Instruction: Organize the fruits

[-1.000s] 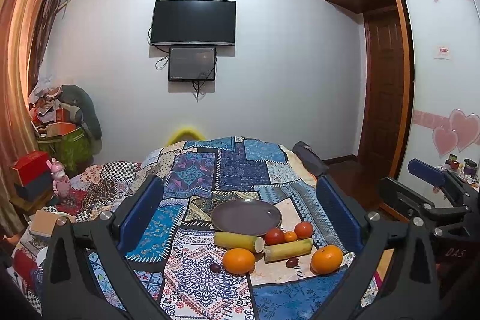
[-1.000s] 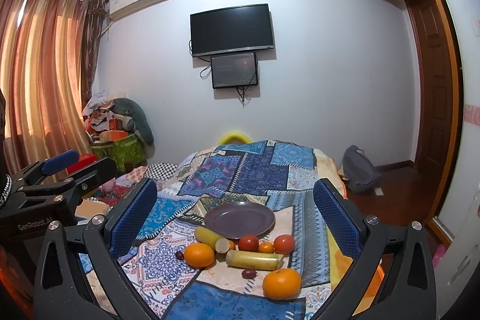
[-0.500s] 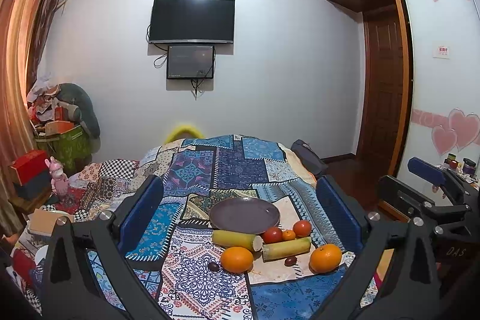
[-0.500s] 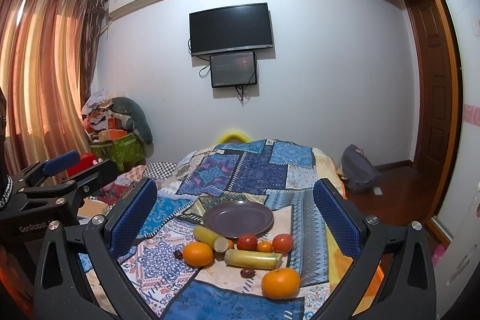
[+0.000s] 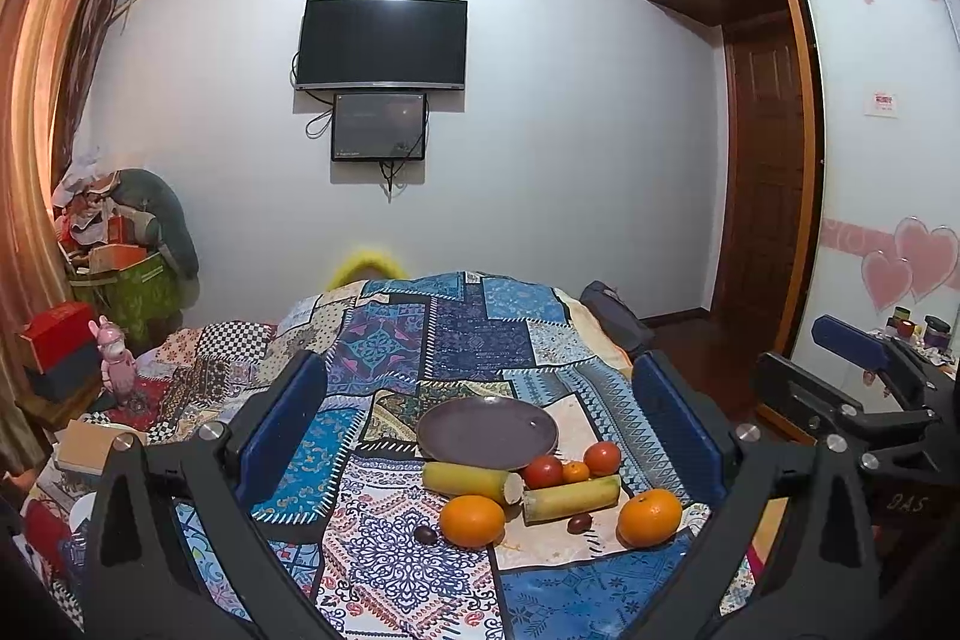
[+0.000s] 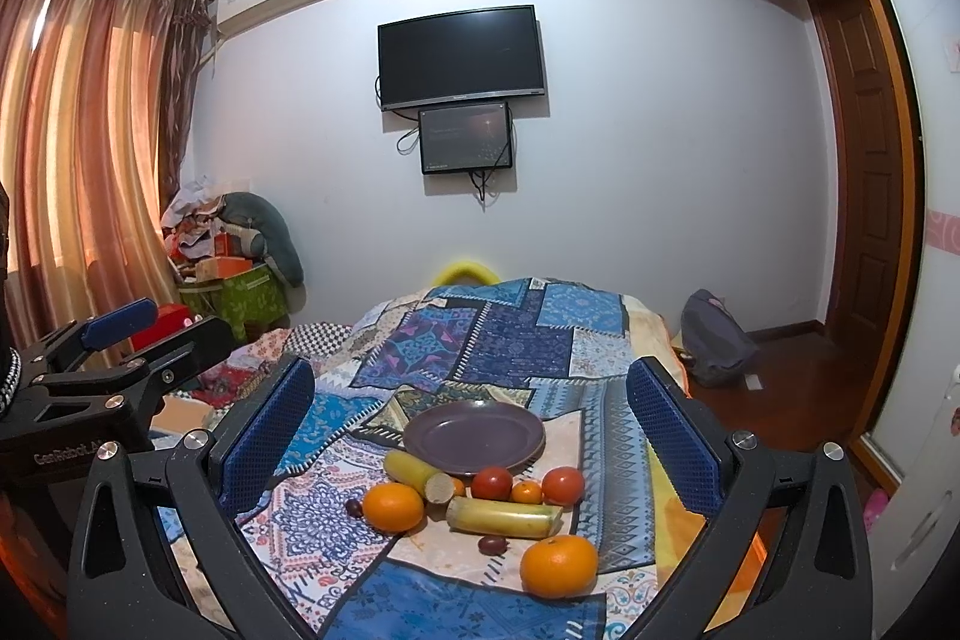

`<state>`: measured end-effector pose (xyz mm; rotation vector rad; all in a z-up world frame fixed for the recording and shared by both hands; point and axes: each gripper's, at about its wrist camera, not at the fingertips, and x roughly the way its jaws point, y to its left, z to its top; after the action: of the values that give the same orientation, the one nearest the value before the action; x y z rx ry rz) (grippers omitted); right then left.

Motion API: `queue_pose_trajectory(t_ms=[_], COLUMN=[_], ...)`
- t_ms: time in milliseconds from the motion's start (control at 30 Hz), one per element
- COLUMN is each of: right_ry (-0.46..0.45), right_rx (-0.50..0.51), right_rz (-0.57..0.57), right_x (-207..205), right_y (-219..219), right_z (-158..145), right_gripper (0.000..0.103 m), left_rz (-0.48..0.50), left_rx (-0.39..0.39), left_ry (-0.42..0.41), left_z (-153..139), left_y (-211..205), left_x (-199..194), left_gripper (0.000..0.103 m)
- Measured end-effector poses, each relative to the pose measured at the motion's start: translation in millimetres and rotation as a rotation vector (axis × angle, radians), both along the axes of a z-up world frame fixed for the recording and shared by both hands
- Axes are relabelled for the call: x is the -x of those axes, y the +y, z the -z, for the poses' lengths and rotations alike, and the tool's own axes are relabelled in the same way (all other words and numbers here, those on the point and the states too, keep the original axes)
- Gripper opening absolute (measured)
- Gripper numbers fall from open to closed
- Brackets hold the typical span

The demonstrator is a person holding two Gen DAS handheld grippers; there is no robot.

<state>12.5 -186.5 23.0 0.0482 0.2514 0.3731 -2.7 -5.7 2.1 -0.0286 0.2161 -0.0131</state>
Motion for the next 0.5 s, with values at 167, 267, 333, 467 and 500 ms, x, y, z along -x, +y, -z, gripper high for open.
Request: queue_pose_trajectory(t_ms=[167,267,333,467,500], right_ry=[0.012,0.021,0.028,0.045,0.057], right_rx=[0.007,0.007,0.001,0.0,0.0], right_rz=[-0.005,-0.009,-0.014,-0.014,-0.019], right_x=[-3,-5,-6,-11,-13], right_y=[1,1,0,-1,-2], right_z=[0,1,2,7,9], right_gripper=[0.103,0.103,0.103,0.096,0.092], left_rz=[0.003,0.006,0.013,0.023,0.028], left_rx=[0.0,0.004,0.008,0.003,0.005], left_ry=[0.002,0.004,0.008,0.036,0.048], left_z=[2,4,5,10,12], left_y=[1,1,3,3,4], left_x=[0,-1,-2,-10,-12], left_gripper=[0.103,0.103,0.1,0.089,0.087])
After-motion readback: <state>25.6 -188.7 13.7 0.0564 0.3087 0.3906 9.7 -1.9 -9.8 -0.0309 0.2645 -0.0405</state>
